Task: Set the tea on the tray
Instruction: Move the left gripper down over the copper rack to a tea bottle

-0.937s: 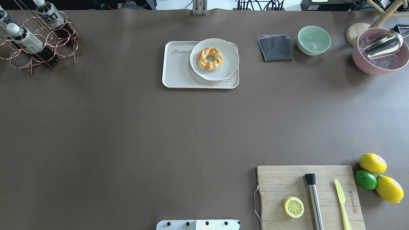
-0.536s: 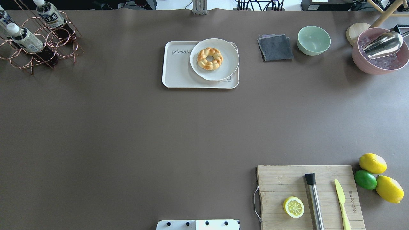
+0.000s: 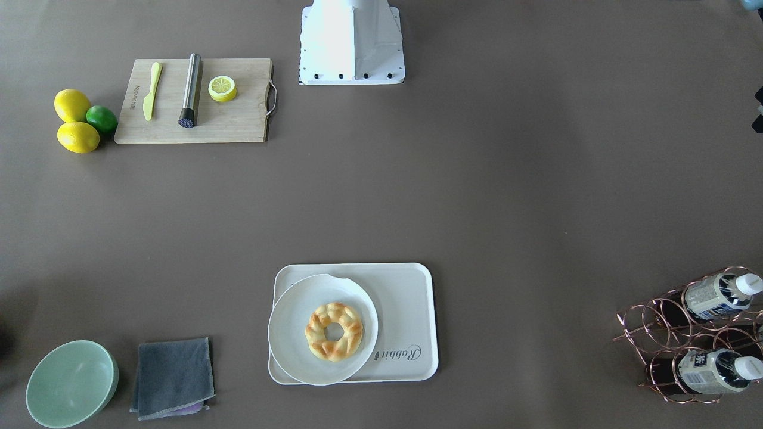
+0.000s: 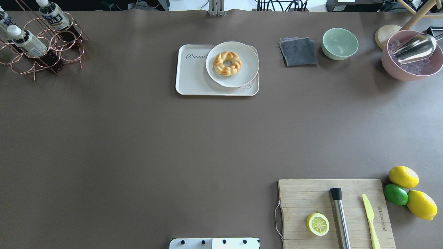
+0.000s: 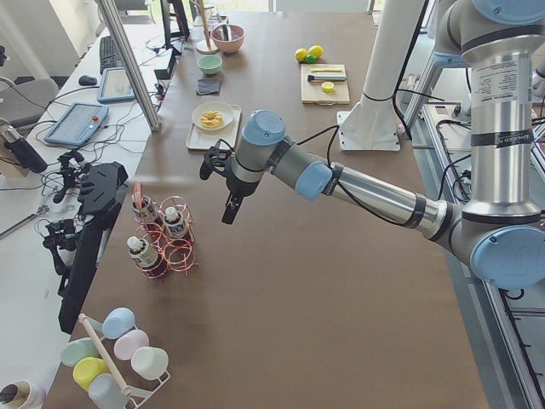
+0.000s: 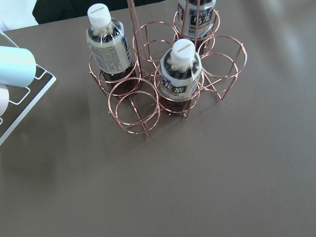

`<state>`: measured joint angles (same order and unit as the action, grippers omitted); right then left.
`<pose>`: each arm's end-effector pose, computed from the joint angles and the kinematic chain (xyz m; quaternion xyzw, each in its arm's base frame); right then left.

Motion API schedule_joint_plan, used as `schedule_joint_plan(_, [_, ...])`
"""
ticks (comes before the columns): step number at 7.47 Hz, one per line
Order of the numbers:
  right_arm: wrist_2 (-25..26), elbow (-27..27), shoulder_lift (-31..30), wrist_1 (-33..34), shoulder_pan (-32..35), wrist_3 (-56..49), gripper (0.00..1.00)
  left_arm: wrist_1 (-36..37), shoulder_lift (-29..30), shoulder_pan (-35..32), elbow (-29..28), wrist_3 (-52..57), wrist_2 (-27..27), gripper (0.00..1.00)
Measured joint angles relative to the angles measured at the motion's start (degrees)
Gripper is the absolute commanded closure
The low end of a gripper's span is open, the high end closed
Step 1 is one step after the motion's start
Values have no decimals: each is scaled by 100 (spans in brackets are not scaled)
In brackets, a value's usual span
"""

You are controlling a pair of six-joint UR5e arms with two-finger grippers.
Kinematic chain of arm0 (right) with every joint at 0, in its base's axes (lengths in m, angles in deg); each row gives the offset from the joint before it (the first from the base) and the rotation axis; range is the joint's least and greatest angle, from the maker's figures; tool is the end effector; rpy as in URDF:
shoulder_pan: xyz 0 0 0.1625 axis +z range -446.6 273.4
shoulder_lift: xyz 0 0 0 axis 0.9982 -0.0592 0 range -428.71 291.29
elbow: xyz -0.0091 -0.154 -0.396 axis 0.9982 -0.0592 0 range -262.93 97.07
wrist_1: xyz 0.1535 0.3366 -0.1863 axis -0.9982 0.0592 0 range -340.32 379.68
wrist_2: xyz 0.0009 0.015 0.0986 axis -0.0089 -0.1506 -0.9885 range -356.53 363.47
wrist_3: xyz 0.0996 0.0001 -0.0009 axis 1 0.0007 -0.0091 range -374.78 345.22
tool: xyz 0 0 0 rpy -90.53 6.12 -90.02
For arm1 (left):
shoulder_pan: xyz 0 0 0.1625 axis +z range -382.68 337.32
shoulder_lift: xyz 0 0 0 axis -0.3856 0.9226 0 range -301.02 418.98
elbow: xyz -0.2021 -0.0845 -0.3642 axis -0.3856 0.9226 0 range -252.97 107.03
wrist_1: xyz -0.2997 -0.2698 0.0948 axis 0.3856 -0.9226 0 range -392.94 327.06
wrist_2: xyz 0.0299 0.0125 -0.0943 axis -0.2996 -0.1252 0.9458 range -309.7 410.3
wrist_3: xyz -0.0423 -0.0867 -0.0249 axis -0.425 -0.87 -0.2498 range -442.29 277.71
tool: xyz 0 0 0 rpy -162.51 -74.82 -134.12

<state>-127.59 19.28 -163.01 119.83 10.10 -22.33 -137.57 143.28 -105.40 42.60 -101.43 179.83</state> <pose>0.1204 -0.4423 0.6112 0.0253 -0.3502 -0.0001 0.9363 -0.0120 -0.4576 0.4589 0.1979 0.3783 0.0069 0.9043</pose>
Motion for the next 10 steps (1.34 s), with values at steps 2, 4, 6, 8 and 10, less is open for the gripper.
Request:
schedule_joint_plan(2, [1,-72,11,-3,-3,6,0,-871,-9,420,-115,-1113,-445,2])
schedule_joint_plan(4, [-9,-114,16,-4,-9,7,0,-1036,170,783,-142,-2154,-993,2])
schedule_joint_plan(6, [-15,-120,11,-4,-8,7,0,-1050,389,1023,-221,-3067,-1511,2])
schedule_joint_plan(8, [-16,-122,20,-4,-9,8,0,-1061,678,1474,-503,-3409,-2361,2])
schedule_joint_plan(10, [-12,-127,31,-4,-11,14,0,-1237,988,1803,-850,-3518,-2949,2])
